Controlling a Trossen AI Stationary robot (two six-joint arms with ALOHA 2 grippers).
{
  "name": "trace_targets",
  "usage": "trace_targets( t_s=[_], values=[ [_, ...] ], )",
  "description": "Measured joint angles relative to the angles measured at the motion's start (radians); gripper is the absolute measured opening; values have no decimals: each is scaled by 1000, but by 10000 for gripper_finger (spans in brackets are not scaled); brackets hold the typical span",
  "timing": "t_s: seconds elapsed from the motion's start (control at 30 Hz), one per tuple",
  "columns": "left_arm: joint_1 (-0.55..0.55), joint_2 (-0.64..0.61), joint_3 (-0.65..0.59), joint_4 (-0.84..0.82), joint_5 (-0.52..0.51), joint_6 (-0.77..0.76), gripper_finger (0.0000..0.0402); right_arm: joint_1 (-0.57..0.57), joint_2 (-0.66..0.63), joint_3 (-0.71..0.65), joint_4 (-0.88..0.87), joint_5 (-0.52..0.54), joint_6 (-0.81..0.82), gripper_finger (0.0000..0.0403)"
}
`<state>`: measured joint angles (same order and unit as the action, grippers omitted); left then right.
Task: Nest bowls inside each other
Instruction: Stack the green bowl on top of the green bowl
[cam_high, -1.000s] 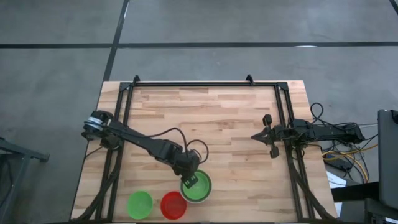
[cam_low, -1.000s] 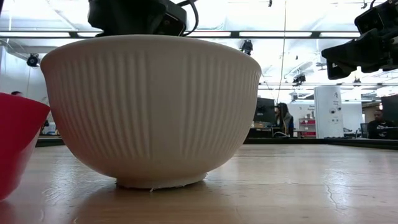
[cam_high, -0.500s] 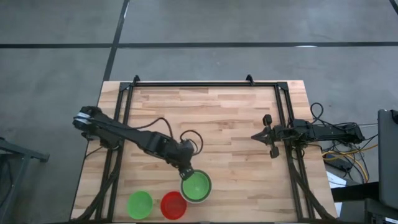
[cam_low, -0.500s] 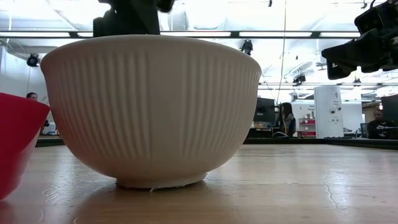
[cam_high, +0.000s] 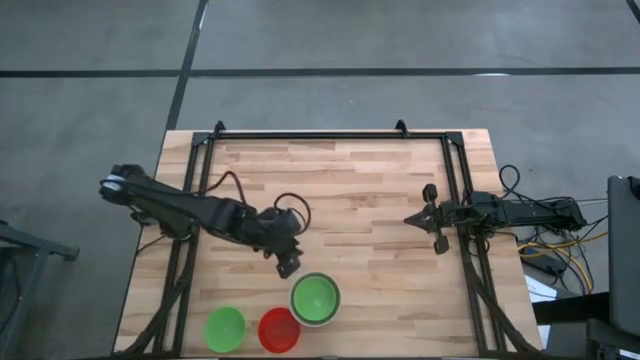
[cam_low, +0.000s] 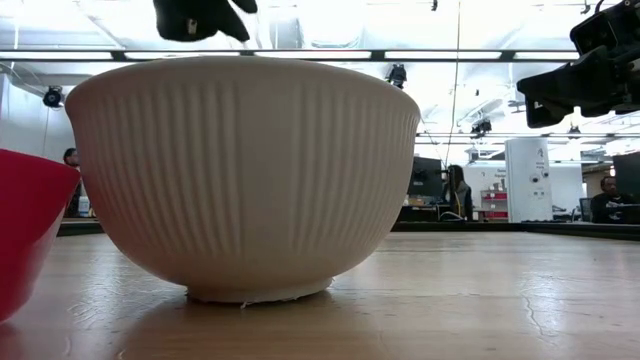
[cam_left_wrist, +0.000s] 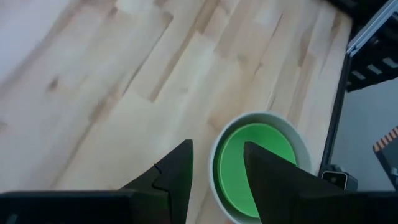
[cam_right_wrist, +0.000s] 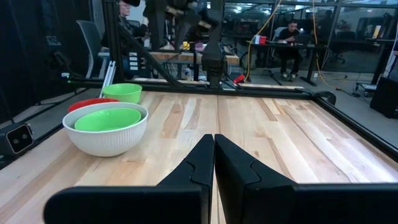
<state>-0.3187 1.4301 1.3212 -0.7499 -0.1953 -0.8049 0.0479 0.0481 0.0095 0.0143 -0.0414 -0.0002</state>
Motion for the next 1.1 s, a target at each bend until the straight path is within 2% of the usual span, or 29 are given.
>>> trace_targets(
  t_s=[0.43, 0.73, 1.1],
  values=[
    [-4, -76, -45, 63, -76, 81, 147, 0, 0, 0, 0, 0, 0, 9],
    [-36, -176, -227, 258, -67, 69, 147, 0, 0, 0, 0, 0, 0, 9],
    [-107, -370, -416, 244, -17, -37, 147, 0, 0, 0, 0, 0, 0, 9]
  ],
)
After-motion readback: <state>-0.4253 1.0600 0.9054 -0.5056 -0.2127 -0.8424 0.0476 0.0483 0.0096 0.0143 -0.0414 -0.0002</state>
